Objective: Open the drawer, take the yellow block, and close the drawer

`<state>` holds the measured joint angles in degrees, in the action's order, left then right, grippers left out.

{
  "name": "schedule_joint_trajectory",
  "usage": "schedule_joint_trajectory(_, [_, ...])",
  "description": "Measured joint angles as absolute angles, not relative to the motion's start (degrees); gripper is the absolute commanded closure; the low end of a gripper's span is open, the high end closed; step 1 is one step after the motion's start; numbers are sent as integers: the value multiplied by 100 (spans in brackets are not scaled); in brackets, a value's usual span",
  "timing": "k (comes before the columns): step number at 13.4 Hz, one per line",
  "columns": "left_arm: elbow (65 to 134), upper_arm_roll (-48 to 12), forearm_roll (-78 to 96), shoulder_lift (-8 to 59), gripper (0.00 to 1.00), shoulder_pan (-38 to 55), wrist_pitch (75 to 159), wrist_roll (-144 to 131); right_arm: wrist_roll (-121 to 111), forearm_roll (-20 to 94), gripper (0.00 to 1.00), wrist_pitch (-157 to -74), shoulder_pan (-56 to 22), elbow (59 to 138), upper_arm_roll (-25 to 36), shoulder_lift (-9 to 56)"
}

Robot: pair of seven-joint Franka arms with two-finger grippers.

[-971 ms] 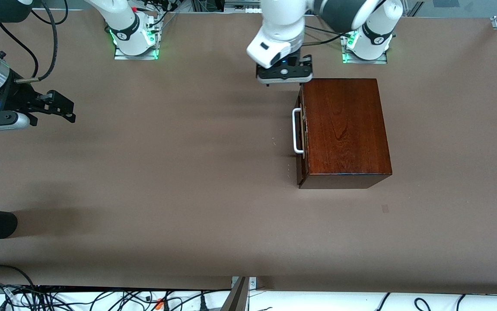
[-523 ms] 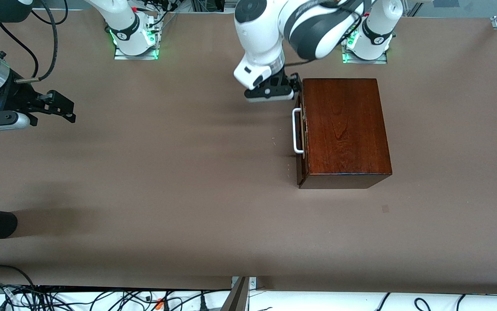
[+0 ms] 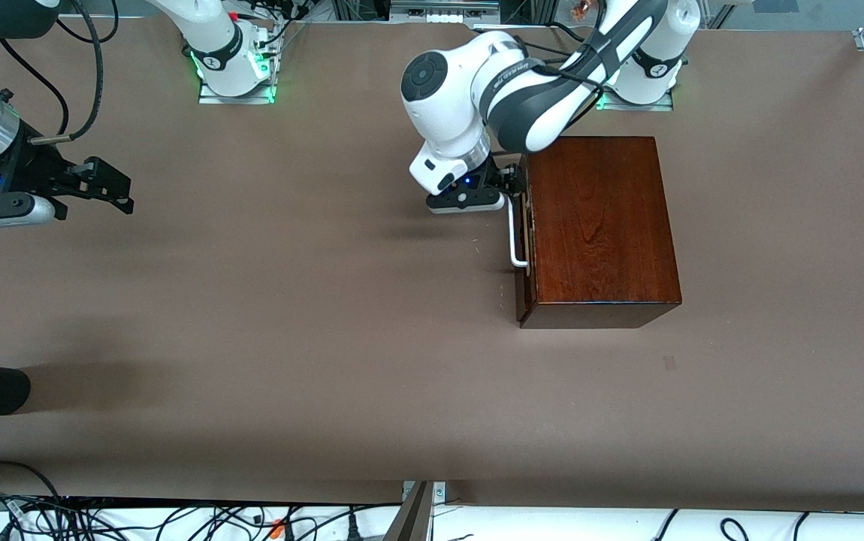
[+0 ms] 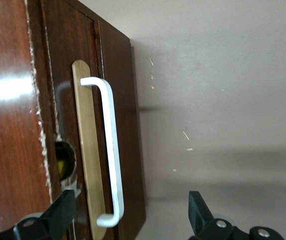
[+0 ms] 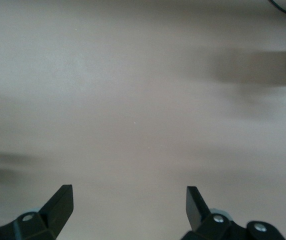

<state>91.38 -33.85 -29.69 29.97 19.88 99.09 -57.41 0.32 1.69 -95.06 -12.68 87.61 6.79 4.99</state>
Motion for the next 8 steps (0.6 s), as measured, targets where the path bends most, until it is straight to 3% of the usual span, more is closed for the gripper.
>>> schedule_joint_trajectory(8, [9131,-3314,-3388,3479,0,1986,10062,-5760,32,169,0,-9517,-1259,8761,686,500])
